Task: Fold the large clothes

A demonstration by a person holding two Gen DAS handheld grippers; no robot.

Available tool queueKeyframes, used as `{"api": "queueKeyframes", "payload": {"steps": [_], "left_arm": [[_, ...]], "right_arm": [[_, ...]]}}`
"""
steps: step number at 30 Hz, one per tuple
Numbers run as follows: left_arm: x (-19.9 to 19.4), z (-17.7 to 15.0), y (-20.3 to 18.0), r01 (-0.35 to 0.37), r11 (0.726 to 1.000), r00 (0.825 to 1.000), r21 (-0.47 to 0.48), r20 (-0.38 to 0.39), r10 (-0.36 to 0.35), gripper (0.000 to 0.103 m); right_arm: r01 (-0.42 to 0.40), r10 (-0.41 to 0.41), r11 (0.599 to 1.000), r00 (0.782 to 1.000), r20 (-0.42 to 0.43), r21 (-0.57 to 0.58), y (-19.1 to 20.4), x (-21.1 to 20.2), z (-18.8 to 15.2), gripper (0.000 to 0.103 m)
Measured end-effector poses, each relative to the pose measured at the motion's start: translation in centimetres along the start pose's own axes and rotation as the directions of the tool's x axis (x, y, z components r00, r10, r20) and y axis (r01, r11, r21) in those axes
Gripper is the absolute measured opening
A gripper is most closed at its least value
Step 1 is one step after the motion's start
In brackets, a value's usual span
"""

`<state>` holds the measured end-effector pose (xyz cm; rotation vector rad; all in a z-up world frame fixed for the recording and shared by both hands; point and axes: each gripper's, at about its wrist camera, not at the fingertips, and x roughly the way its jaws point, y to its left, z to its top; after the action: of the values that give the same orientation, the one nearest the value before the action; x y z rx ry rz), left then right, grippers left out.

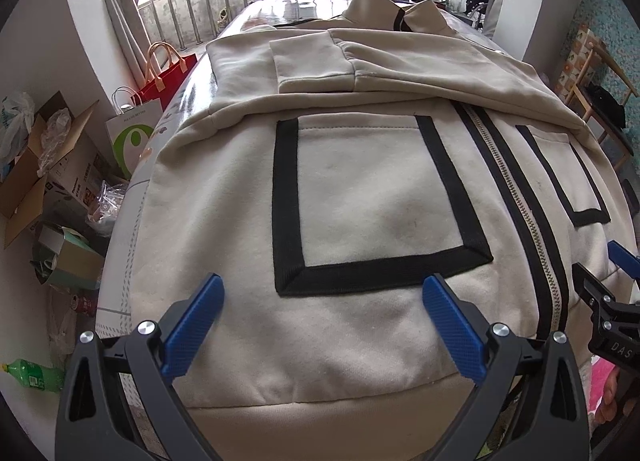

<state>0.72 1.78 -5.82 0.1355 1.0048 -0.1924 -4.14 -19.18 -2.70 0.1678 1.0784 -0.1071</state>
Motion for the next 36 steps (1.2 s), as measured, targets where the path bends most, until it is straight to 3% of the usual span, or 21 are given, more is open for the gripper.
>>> {"api": "queueKeyframes", "payload": {"steps": [5,8,16,19,24,30,36], "left_arm": [[-2.9,-1.1,1.6,0.047,0.999,0.997,0.008,0.067,-0.047,0.098],[-5.0,-2.9,2.4,0.019,0.999,0.995,0.037,0.094,-0.022,0.098],[-7.0,-8.8,3.5,0.036,0.999,0.998,-0.014,0.043,-0.036,0.097],[-6.5,-9.8,3.5,0.002,1.000,1.000,-0.015,0.021,-0.001,0.089],[-5.9,-10.3,5.1,0.029,0.995,1.000,-0.093,0.010,-0.028,0.077],[-4.0,-10.7,7.3,0.115,0.969,0.991,-0.220,-0.042,-0.127,0.058],[-3.2,-10.9,7.7,0.178,0.946,0.978,-0.270,-0.056,-0.200,0.043]], "right_arm": [[-0.002,0.002,1.000,1.000,0.007,-0.006,0.0,-0.1,-0.1,0.095],[-0.003,0.003,1.000,1.000,0.012,-0.010,0.0,-0.1,-0.2,0.095],[-0.003,0.003,1.000,1.000,-0.001,-0.018,0.0,-0.1,-0.2,0.095],[-0.002,0.002,1.000,1.000,-0.005,-0.019,0.1,-0.1,-0.1,0.095],[-0.002,0.002,1.000,1.000,-0.004,-0.019,0.0,-0.1,0.0,0.095],[-0.001,0.001,1.000,1.000,-0.002,-0.014,0.1,-0.1,0.0,0.095],[-0.001,0.001,1.000,1.000,-0.002,-0.015,0.0,-0.1,0.0,0.095]]}}
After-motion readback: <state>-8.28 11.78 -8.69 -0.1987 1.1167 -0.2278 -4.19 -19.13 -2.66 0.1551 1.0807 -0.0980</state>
